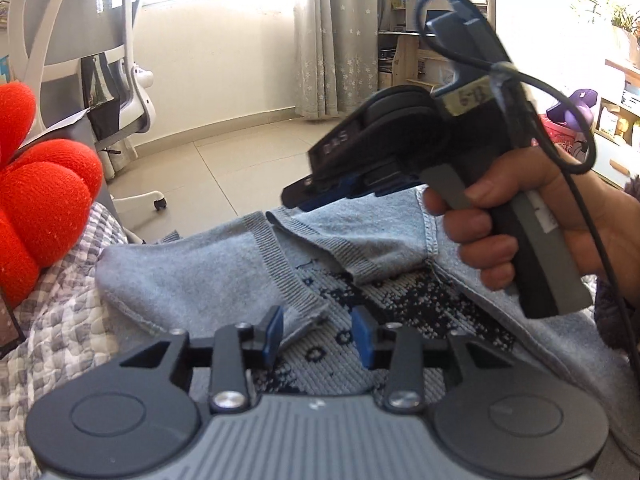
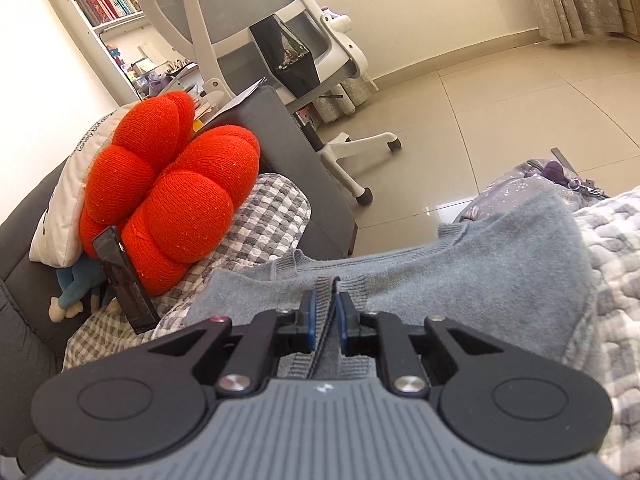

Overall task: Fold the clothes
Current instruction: 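Open both grippers and release the folded sweatshirt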

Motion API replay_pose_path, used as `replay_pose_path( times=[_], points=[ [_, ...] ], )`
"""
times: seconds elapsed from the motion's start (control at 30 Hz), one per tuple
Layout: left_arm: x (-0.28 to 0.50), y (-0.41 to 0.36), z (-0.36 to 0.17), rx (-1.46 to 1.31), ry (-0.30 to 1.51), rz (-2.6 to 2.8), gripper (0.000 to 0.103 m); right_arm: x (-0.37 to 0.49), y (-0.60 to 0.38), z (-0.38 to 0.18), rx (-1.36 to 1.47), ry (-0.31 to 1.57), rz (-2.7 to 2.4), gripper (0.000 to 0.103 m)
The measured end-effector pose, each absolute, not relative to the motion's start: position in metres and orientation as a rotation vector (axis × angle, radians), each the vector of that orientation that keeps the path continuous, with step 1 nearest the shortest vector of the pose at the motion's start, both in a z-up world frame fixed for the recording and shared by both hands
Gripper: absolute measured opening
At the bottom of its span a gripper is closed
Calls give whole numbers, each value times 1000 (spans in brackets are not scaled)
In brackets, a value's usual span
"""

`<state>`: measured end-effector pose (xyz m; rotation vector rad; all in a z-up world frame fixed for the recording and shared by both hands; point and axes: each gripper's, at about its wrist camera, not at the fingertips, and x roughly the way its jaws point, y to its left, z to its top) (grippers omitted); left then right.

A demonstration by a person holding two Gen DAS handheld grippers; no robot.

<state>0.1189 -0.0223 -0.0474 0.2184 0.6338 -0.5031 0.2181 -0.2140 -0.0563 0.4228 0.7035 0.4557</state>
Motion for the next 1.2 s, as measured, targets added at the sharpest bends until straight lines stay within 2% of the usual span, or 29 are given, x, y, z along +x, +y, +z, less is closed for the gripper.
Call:
replay_pose_path(
  times=[0.17, 0.43, 0.93, 1.0, 1.03, 1.1, 1.13, 1.2],
  points=[
    [94, -2, -39, 196, 659, -456, 42, 188, -229, -45, 413, 721, 440, 30],
    [54, 33, -40, 132, 712, -383, 42, 146, -215, -42, 430, 777, 461, 30],
    [-32, 72, -45, 127, 822, -339, 41, 87, -150, -58, 579, 1031, 524, 30],
    [-42, 76, -49, 121, 847, -335, 38, 82, -141, -57, 581, 1045, 530, 30],
    [-47, 78, -50, 118, 855, -335, 34, 80, -138, -57, 578, 1046, 531, 30],
    [-55, 81, -52, 113, 864, -336, 18, 75, -130, -58, 575, 1047, 536, 30],
    [-58, 81, -52, 111, 865, -335, 7, 74, -126, -60, 581, 1048, 540, 30],
    [-63, 81, -50, 115, 859, -332, 5, 72, -120, -64, 597, 1053, 549, 30]
  ],
)
